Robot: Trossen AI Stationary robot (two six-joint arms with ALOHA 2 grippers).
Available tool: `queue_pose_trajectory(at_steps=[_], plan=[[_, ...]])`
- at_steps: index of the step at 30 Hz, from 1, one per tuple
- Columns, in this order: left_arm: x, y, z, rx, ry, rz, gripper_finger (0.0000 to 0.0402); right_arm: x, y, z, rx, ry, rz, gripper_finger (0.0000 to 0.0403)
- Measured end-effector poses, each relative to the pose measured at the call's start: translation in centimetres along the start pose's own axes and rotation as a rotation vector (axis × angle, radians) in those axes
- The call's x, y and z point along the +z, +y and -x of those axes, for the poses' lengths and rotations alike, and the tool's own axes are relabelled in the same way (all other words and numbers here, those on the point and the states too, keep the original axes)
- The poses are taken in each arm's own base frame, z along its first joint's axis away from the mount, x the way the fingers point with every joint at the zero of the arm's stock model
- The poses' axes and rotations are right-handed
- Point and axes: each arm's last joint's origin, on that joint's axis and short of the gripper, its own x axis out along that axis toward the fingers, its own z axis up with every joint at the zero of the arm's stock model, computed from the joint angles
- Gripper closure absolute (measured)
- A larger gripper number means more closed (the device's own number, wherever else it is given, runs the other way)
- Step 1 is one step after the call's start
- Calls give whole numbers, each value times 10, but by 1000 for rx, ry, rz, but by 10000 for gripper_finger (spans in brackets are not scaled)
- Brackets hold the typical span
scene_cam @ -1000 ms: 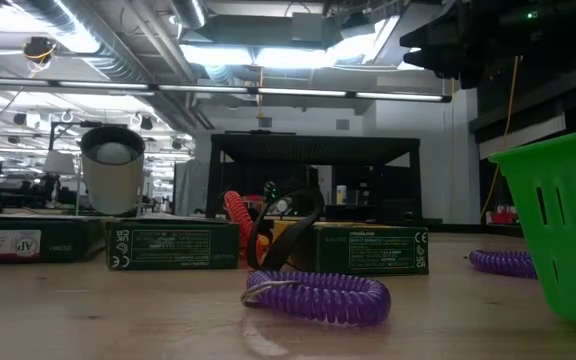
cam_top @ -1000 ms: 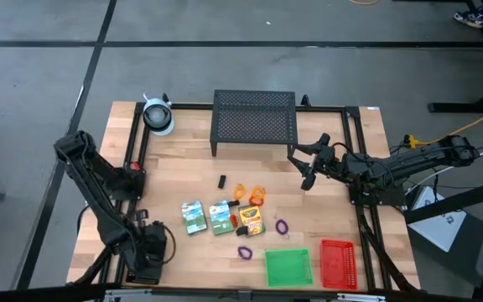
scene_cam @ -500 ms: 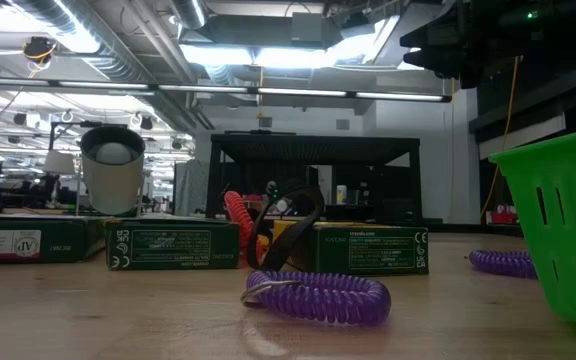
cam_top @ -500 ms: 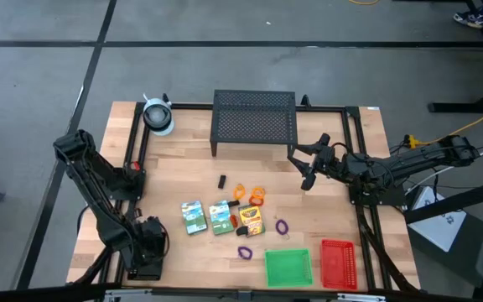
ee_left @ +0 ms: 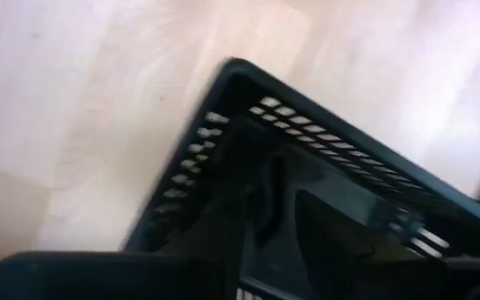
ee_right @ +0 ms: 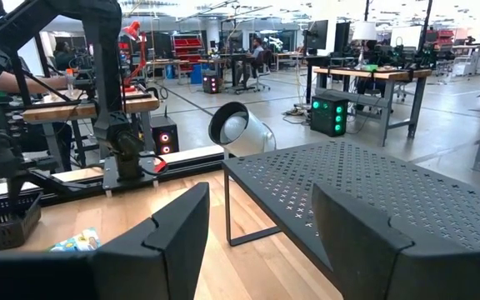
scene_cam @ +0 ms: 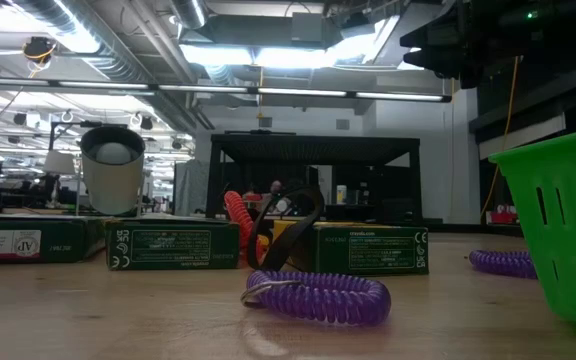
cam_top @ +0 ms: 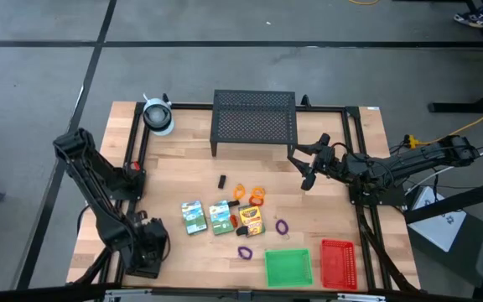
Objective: Pick & Place Office Desk Supplies
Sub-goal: Put the black rubber band into the black bin
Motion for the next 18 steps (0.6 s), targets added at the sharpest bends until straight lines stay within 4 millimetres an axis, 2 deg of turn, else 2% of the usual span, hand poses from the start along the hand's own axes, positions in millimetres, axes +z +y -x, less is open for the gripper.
queue_pose_trajectory(at_steps=[3, 5, 10, 14, 16, 18], plan=[[1, 0, 6, -38, -3, 5, 296, 0, 0, 0, 0, 0, -1, 188], [4, 0, 13, -75, -74, -17, 294, 0, 0, 0, 0, 0, -1, 188], [22, 1, 37, -123, -517, -91, 295, 0, 0, 0, 2, 0, -1, 188], [45, 7, 52, -12, -855, -112, 292, 0, 0, 0, 2, 0, -1, 188], [61, 12, 53, 86, -915, -131, 290, 0, 0, 0, 2, 0, -1, 188], [80, 20, 50, 165, -901, -122, 290, 0, 0, 0, 2, 0, -1, 188]])
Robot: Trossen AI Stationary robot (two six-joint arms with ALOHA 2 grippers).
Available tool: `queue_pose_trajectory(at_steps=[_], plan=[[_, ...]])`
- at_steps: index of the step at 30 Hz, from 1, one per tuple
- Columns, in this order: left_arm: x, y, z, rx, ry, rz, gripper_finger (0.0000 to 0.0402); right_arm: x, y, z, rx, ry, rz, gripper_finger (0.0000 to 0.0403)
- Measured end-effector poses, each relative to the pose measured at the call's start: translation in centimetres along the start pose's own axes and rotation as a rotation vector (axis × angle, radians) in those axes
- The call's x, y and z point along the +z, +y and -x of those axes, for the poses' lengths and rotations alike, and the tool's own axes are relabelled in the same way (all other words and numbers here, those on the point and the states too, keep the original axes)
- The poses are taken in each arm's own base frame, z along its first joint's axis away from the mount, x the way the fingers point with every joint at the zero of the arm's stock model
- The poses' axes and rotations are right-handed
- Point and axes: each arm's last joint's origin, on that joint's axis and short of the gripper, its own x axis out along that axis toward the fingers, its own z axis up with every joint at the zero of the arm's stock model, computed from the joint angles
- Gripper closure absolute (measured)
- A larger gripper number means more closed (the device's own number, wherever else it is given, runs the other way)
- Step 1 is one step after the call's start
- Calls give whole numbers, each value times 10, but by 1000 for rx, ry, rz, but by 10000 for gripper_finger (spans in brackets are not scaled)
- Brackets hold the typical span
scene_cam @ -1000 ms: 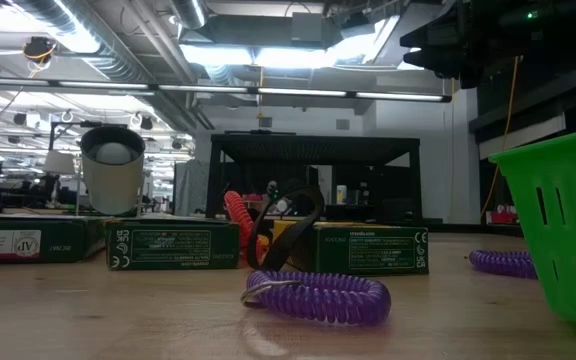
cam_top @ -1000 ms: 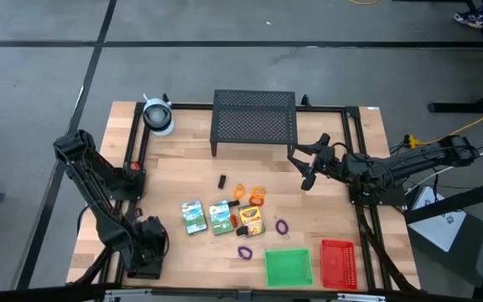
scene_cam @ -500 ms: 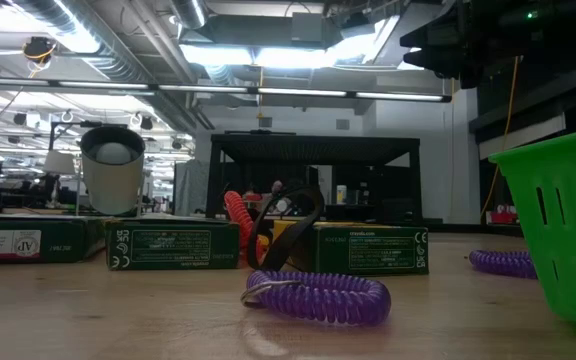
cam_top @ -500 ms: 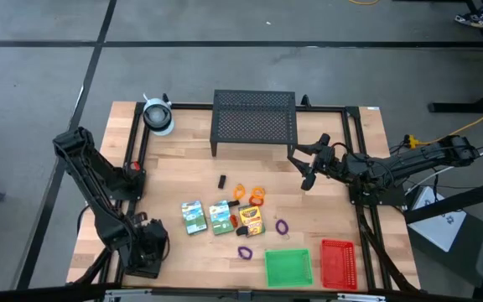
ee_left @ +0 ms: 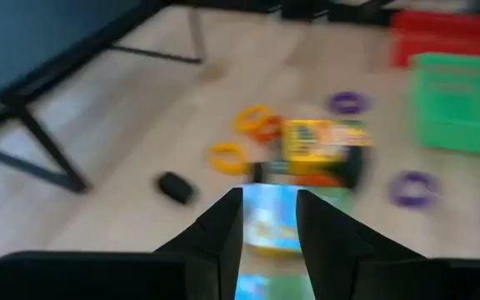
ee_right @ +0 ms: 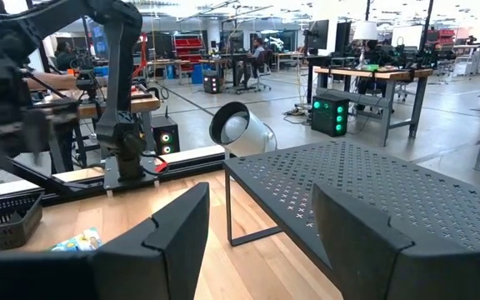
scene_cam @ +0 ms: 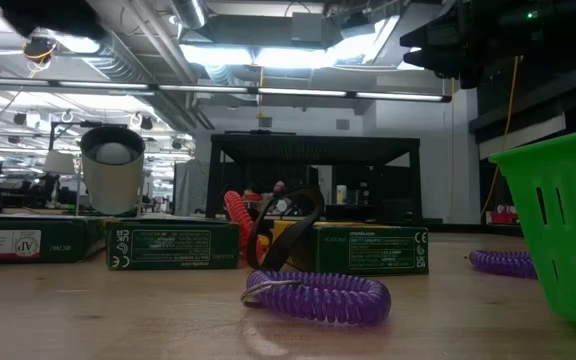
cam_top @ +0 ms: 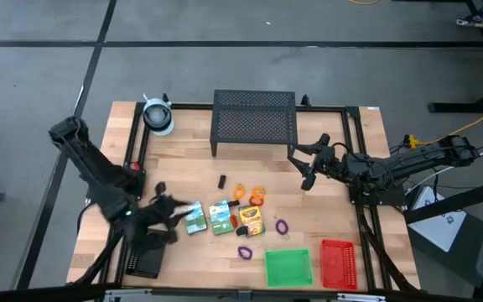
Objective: Pick & Place Office Desk Supplies
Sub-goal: Put the black rubber band into the black bin
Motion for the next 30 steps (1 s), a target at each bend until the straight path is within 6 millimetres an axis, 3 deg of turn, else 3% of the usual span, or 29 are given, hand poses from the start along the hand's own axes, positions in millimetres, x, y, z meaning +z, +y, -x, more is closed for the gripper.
queue_pose_trajectory(at_steps=[7, 12, 19, 24, 30], plan=[[24, 37, -68, 218, 96, 100, 285, 0, 0, 0, 0, 0, 0, 188], [32, 58, -112, 274, 149, 187, 253, 0, 1, 0, 25, 1, 0, 188], [21, 80, -170, 313, 239, 305, 207, 0, 1, 0, 26, 1, 7, 188], [0, 91, -197, 374, 331, 362, 201, 0, 1, 0, 26, 0, 27, 188], [-8, 88, -206, 359, 357, 456, 201, 2, 1, -1, 95, -14, 63, 188]])
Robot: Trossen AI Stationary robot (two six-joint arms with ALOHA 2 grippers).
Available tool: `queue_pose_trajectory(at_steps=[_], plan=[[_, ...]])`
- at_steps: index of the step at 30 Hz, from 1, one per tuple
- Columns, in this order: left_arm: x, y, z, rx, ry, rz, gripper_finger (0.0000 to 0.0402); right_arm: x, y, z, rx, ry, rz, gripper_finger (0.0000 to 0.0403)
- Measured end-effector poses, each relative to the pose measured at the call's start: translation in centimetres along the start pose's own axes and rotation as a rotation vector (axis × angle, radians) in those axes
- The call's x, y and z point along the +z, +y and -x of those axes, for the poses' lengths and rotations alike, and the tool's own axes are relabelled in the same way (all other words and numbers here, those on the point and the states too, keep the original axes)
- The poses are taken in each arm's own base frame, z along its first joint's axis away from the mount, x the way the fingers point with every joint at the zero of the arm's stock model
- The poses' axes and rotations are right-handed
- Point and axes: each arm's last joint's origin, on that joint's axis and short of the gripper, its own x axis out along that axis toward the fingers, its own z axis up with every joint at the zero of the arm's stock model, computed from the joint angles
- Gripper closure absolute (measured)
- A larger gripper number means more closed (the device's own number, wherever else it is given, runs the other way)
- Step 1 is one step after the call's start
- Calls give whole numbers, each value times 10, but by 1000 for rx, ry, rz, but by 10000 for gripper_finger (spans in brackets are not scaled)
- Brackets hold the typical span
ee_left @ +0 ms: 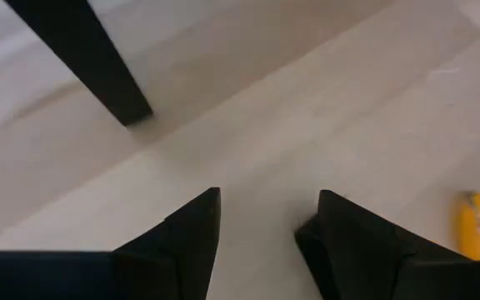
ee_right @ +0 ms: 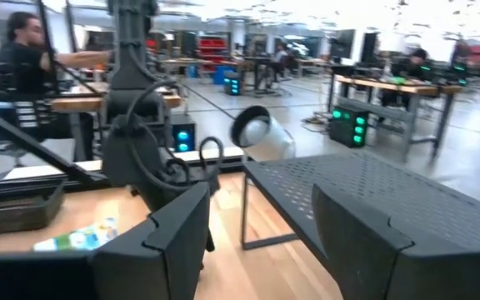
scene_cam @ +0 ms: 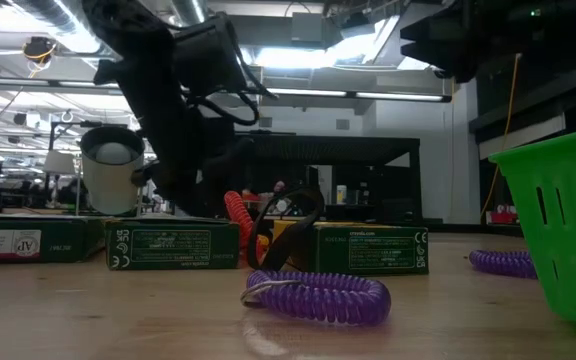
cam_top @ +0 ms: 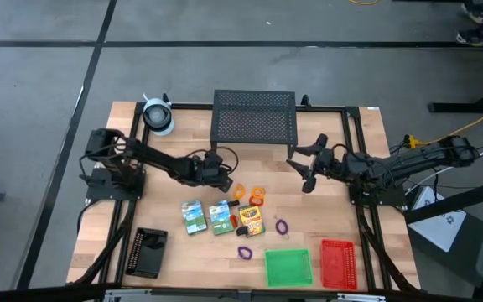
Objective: Pick & Place Office Desk Supplies
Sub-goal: Put the black rubber band into the black bin
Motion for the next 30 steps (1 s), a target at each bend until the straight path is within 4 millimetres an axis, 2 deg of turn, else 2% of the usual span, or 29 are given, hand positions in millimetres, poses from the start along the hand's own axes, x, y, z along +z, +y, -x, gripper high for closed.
queue_pose_trajectory(at_steps=[6, 16, 22, 30], plan=[[1, -11, 9, -67, -9, 24, 201, -1, -4, -3, 61, 4, -2, 188], [18, -28, 24, -103, -22, 28, 201, -4, -6, -4, 118, 39, 9, 188], [11, -21, 25, -23, 45, 35, 201, -5, -5, -4, 141, 41, 13, 188], [4, -28, 30, -62, 41, 65, 201, -5, -5, -4, 141, 43, -6, 188]])
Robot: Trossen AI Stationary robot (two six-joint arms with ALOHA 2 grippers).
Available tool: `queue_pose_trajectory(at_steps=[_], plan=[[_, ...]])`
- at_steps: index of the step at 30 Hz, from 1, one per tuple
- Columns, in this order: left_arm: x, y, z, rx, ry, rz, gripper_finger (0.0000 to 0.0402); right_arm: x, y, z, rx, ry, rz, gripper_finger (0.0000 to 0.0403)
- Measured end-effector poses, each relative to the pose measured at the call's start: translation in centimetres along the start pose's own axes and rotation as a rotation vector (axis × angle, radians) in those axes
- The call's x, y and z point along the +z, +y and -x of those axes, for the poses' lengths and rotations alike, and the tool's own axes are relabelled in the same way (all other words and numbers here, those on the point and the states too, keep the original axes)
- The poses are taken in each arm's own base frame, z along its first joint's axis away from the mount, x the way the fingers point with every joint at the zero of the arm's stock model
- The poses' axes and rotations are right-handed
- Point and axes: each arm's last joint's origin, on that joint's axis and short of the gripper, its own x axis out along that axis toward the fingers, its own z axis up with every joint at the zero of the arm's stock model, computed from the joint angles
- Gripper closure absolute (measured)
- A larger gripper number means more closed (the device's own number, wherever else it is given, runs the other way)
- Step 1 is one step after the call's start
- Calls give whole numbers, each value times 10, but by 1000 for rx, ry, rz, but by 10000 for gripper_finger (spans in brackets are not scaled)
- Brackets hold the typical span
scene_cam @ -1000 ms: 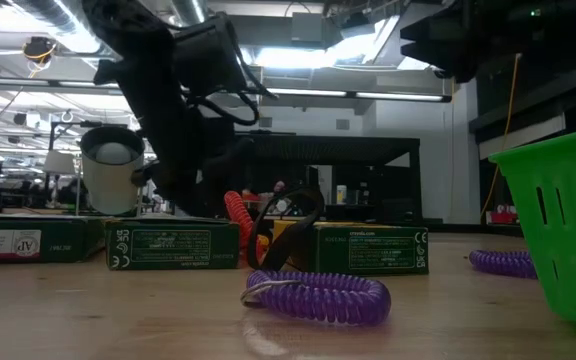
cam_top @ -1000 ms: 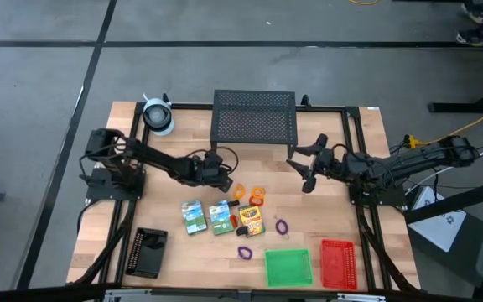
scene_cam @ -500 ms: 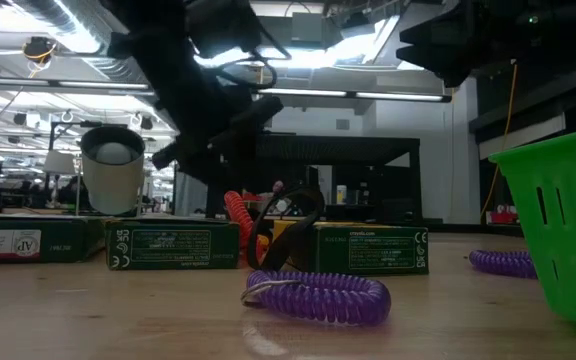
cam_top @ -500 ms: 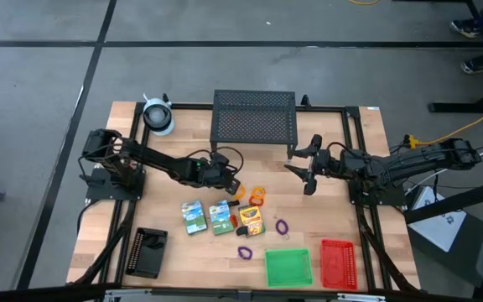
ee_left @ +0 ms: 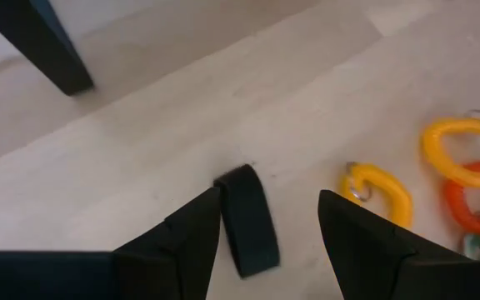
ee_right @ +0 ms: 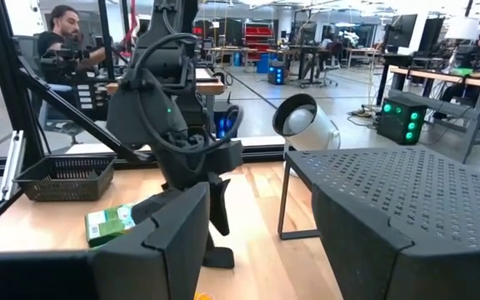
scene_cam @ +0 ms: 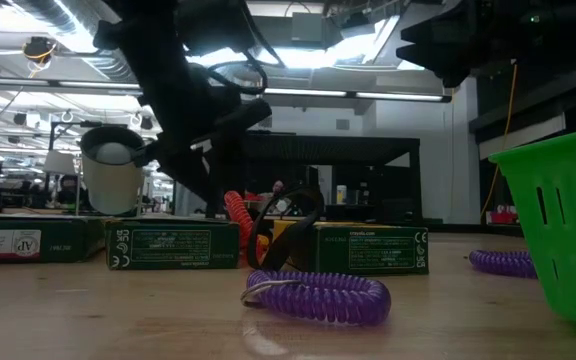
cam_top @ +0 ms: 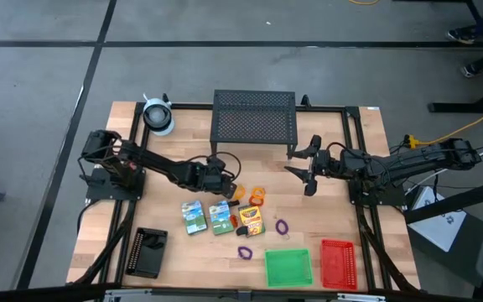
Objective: Pick & Place Office Desk Supplies
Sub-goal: Put the black rubber band into the black bin
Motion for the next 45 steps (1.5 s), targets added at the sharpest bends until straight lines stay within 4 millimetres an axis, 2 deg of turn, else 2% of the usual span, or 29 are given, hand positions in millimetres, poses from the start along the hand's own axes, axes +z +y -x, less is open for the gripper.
queue_pose_trajectory(at_steps=[5, 10, 14, 18, 22, 27, 29, 32, 35, 40, 45], plan=[[-10, -1, -5, 31, 23, -32, 201, 0, 0, 0, 0, 0, -15, 188], [-20, 2, -31, 77, 78, -28, 201, -1, 0, 0, 0, 5, -16, 188], [-23, -1, -43, 90, 77, -27, 201, -1, 0, 0, 0, 14, -14, 188], [-20, -4, -44, 141, 58, -71, 208, -1, 0, 0, 0, 13, -13, 188], [-18, -6, -41, 130, 47, -139, 253, -1, 0, 0, -3, 13, -11, 188], [-16, -5, -32, 113, 59, -202, 356, -1, 0, 0, -3, 13, -12, 188], [-15, -6, -26, 105, 59, -221, 389, -1, 0, 0, -3, 13, -12, 188], [-14, -7, -11, 75, 77, -270, 395, -1, 0, 0, -3, 13, -13, 188], [-13, -10, 12, 12, 90, -303, 399, -2, 0, 0, -3, 18, -12, 188], [-18, -14, 70, -172, 109, -349, 399, -2, 0, 0, -3, 21, -12, 188], [-39, -16, 134, -425, 166, -402, 399, -2, 0, 0, -3, 23, -12, 188]])
